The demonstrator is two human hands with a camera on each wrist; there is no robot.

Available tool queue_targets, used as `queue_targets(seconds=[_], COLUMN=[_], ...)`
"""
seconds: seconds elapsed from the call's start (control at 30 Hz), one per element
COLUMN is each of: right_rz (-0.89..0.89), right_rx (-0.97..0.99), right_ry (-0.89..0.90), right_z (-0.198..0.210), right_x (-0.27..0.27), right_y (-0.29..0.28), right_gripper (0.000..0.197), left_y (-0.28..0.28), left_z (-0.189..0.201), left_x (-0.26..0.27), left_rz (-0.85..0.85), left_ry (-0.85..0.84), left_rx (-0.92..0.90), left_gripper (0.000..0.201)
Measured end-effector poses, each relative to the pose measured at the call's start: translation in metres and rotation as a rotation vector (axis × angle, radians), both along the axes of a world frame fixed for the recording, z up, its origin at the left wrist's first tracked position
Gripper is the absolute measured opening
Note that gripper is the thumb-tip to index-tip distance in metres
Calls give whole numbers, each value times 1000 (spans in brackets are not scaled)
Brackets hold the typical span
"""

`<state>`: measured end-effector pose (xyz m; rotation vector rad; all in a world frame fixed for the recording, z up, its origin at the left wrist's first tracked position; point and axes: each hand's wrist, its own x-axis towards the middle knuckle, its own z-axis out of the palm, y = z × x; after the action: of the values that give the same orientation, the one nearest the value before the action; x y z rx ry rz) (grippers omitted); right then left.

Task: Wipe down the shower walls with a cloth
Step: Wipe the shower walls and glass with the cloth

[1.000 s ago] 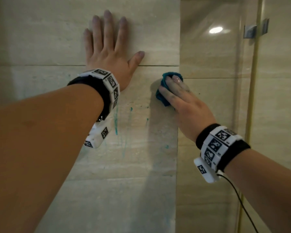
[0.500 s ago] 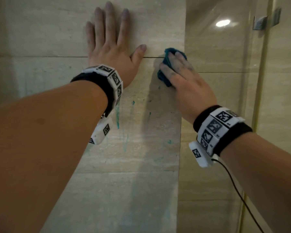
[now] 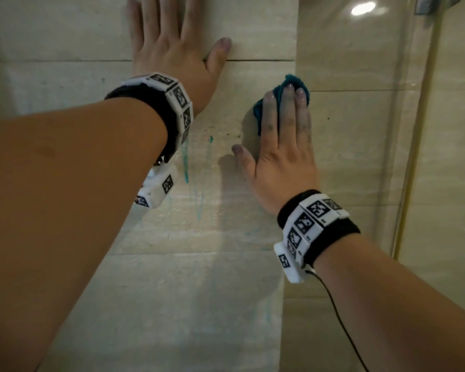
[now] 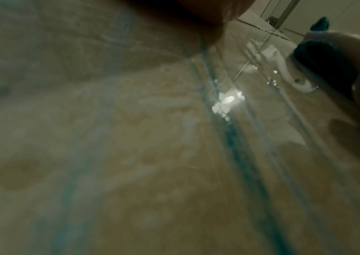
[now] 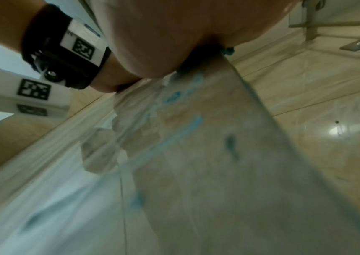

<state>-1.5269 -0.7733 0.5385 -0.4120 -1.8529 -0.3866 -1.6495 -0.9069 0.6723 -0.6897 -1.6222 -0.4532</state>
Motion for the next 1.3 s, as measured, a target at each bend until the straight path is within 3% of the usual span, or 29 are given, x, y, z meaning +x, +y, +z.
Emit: queue_targets(seconds=[0.33, 0.47, 0.67, 0.77, 1.13, 1.3], right_rz=[-51, -52, 23, 62, 80, 236], right_rx=[-48, -73, -65, -47, -75, -29], right_ry=[-173, -187, -131, -151, -158, -73], right_z=[-94, -71, 31, 53, -19, -38], right_x=[7, 10, 12, 14, 15, 25], right_y=[-5, -8, -3, 4, 2, 11], right_gripper=[89, 91, 87, 82, 82, 61], left_y=[1, 1, 0, -1, -7, -10], left_z=[-2, -2, -6, -7, -20, -22], left_x=[-1, -2, -2, -2, 3, 7], left_rz=[-12, -20, -16, 0, 10, -19], left_ry=[-7, -4, 3, 2, -19, -53], left_rx=[13, 9, 7, 10, -31, -66], left_gripper=[82, 81, 82, 83, 81, 81])
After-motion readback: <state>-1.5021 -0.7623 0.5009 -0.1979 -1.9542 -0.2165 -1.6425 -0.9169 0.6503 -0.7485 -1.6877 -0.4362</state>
